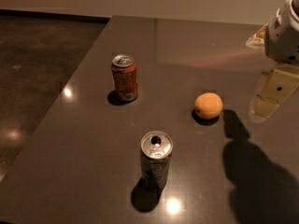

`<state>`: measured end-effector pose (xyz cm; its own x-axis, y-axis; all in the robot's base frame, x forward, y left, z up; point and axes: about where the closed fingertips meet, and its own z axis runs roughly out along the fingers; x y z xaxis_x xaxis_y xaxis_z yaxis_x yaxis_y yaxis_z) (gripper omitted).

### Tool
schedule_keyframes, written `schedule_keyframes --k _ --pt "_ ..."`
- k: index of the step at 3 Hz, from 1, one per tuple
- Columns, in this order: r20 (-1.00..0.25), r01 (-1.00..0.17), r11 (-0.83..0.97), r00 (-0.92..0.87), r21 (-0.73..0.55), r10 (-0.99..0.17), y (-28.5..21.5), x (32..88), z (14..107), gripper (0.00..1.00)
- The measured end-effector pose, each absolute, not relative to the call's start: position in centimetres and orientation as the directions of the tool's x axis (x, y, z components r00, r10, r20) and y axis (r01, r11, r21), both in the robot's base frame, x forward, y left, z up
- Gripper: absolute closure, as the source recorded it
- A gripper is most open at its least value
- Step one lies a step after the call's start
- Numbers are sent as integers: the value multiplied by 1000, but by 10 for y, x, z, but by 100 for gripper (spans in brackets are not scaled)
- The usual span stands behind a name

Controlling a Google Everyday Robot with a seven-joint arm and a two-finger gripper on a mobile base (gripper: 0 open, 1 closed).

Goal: Move redbull can near coke can

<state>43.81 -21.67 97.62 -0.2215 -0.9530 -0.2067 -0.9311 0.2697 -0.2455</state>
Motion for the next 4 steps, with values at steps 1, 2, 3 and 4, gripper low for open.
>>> schedule_keyframes --k 1,2,3,4 --pt "-207 -931 270 -221 -246 -953 -217 438 976 0" --pt "-254 -942 265 -210 -208 -944 -212 439 979 0" --pt "-354 -954 241 -167 -176 -920 -203 426 982 0" --pt "-484 -966 200 -96 -167 -870 -177 397 992 0"
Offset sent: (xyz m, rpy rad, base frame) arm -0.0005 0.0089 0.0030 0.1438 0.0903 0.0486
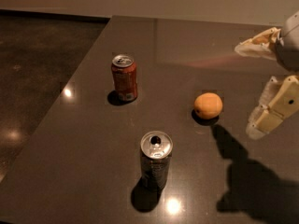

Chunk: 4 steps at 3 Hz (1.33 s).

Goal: Move redbull can near coke can

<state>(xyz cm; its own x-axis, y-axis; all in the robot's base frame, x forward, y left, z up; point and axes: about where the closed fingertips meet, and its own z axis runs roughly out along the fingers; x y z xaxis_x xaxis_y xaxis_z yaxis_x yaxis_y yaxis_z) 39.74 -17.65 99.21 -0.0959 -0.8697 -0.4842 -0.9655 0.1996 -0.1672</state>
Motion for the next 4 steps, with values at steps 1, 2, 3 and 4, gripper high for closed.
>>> schedule_keyframes --k 1,2,3,4 --pt "-573 -976 150 -35 -156 -819 -136 366 995 0" --pt "-616 -982 122 -8 -144 -788 -101 347 988 0" --pt "-624 -984 106 7 -143 -781 -77 339 974 0" --pt "-613 -986 83 24 -146 -790 -59 335 954 0"
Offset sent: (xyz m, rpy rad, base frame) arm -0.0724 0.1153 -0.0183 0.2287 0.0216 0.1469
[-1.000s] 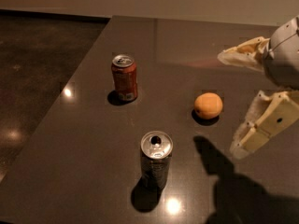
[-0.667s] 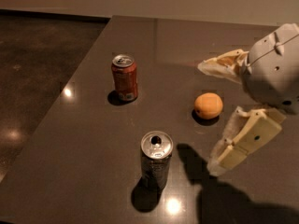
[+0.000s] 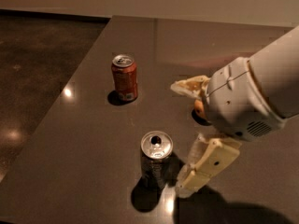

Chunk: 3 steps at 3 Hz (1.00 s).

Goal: Move redbull can near coke can

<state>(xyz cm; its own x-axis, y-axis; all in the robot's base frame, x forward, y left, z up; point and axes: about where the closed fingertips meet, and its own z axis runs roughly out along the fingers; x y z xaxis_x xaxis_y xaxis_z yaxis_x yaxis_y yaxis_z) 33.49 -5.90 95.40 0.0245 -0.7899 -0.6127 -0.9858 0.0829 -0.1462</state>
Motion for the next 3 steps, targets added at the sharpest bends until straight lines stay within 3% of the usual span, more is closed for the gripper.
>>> schedule_keyframes --k 2,3 --pt "-599 -992 33 46 -120 -799 -35 322 931 0" --pt "-601 -994 16 52 -107 -798 -25 318 930 16"
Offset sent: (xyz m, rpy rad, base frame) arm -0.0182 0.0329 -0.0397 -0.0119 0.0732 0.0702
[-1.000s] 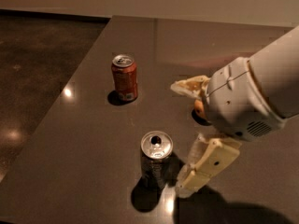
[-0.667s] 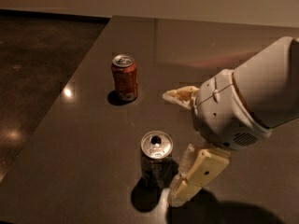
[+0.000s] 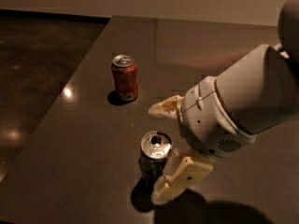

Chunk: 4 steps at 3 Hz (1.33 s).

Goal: Move redbull can near coke can

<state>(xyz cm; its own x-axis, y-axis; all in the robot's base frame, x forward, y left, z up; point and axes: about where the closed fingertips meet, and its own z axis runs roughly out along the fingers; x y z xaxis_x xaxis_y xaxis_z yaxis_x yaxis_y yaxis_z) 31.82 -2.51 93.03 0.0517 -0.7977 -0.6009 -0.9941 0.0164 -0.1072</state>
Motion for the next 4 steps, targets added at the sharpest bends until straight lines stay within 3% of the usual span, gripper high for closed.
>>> schedule_keyframes --k 3,4 --pt "-586 -998 31 11 -62 -810 -19 346 936 85" --pt "-570 -993 101 -47 -63 -821 -20 391 955 100"
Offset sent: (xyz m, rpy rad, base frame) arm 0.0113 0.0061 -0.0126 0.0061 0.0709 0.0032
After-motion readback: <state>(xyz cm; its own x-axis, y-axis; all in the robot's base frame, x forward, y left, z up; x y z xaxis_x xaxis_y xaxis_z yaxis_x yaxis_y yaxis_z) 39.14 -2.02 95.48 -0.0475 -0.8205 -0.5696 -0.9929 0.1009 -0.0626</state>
